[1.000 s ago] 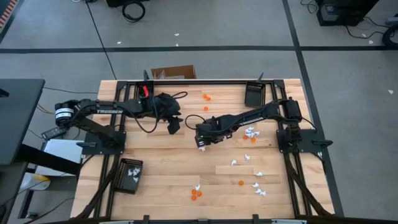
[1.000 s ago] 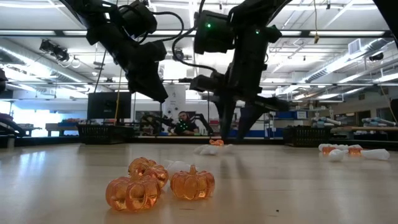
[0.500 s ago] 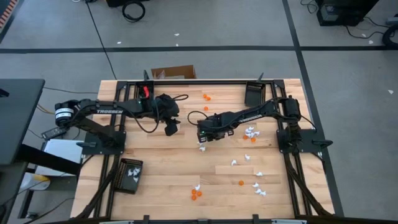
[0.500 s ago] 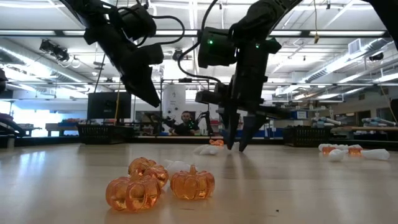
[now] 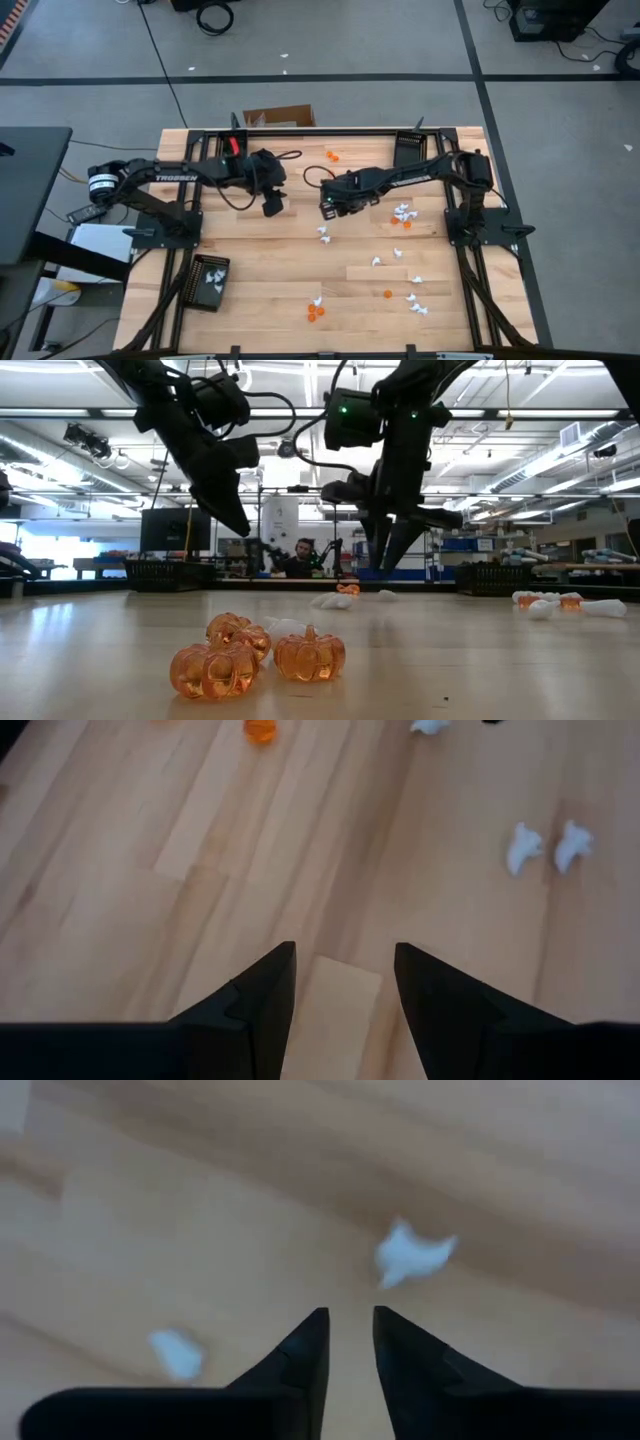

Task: Sort Halloween decoration
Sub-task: Put the white ghost toy into the bottom black basket

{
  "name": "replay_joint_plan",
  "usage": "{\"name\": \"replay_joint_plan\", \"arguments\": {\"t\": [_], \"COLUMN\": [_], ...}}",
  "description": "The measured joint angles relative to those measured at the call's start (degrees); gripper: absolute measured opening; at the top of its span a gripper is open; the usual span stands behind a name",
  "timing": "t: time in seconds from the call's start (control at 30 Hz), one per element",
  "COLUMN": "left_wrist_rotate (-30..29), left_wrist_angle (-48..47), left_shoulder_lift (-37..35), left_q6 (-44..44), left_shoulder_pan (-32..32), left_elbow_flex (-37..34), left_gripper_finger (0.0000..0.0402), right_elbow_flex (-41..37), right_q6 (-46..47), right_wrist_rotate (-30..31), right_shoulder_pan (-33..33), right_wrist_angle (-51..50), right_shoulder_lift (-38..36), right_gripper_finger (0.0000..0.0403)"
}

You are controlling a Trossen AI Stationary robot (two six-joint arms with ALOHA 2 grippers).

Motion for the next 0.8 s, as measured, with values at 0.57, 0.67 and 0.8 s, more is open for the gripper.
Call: {"name": "replay_joint_plan", "arguments": {"t": [0.57, 0.67, 0.8], "left_wrist_rotate": [0.0, 0.0, 0.0], "left_wrist_angle": [-1.5, -2.1, -1.8], "left_shoulder_lift": [0.0, 0.0, 0.0], "left_q6": [1.0, 1.1, 1.2], "left_shoulder_pan": [2.5, 2.5, 2.5], "left_elbow_flex": [0.0, 0.0, -0.3], "left_gripper_finger": [0.0181, 0.0181, 0.0181], "right_elbow_flex": [-0.3, -0.4, -0.3], "right_q6": [-26.9, -37.5, -50.4], "right_wrist_rotate": [-2.1, -2.2, -2.4], "right_shoulder_pan": [-6.5, -6.9, -6.3], "right_wrist_angle": [0.1, -0.1, -0.5], "right_shoulder_lift": [1.8, 1.8, 1.7], "right_gripper_finger": [0.0199, 0.0198, 0.0197]}}
